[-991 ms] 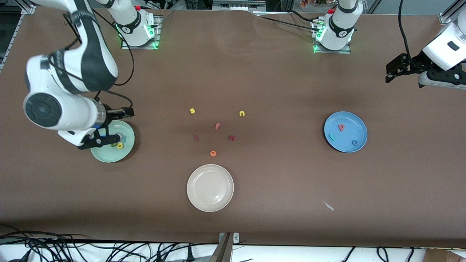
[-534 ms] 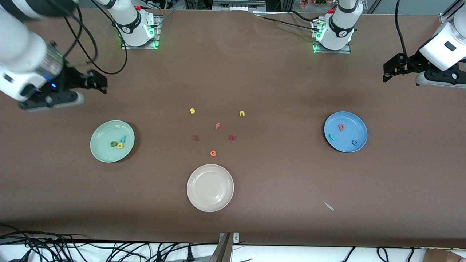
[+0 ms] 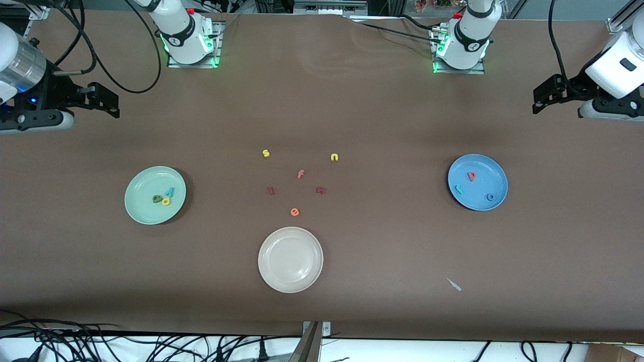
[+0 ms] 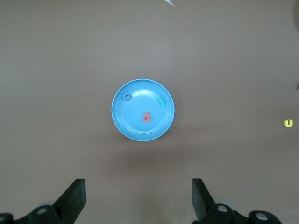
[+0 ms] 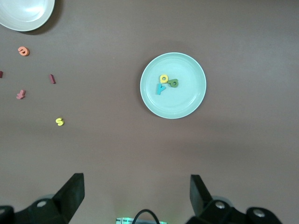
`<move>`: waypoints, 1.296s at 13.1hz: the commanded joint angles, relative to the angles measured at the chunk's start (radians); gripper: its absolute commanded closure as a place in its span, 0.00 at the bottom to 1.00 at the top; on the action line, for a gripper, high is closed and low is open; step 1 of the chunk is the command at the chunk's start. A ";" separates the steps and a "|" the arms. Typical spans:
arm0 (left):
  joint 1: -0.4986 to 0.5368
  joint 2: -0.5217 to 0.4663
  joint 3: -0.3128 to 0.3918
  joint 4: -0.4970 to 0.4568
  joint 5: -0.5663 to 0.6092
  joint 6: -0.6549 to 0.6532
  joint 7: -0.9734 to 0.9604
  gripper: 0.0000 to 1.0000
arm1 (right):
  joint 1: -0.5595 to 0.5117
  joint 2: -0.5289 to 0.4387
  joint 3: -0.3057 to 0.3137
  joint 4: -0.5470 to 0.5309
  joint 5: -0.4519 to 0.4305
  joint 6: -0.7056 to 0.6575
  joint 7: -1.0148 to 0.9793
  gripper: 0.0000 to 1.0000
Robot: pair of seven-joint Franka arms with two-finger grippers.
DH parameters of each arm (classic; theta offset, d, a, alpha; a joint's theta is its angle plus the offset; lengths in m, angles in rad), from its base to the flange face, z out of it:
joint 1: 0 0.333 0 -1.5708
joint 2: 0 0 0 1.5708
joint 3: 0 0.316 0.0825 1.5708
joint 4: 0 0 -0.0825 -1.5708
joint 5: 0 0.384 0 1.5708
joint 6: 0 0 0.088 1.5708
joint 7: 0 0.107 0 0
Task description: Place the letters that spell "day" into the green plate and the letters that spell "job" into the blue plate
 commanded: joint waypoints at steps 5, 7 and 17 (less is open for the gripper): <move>0.005 0.015 0.000 0.033 -0.019 -0.026 -0.002 0.00 | -0.019 -0.034 0.007 -0.030 0.013 0.014 0.097 0.00; 0.002 0.015 0.000 0.033 -0.019 -0.027 -0.003 0.00 | -0.020 -0.033 0.007 -0.030 0.013 0.017 0.090 0.00; -0.004 0.015 -0.004 0.033 -0.019 -0.027 -0.005 0.00 | -0.035 -0.008 0.004 -0.030 0.013 0.017 0.098 0.00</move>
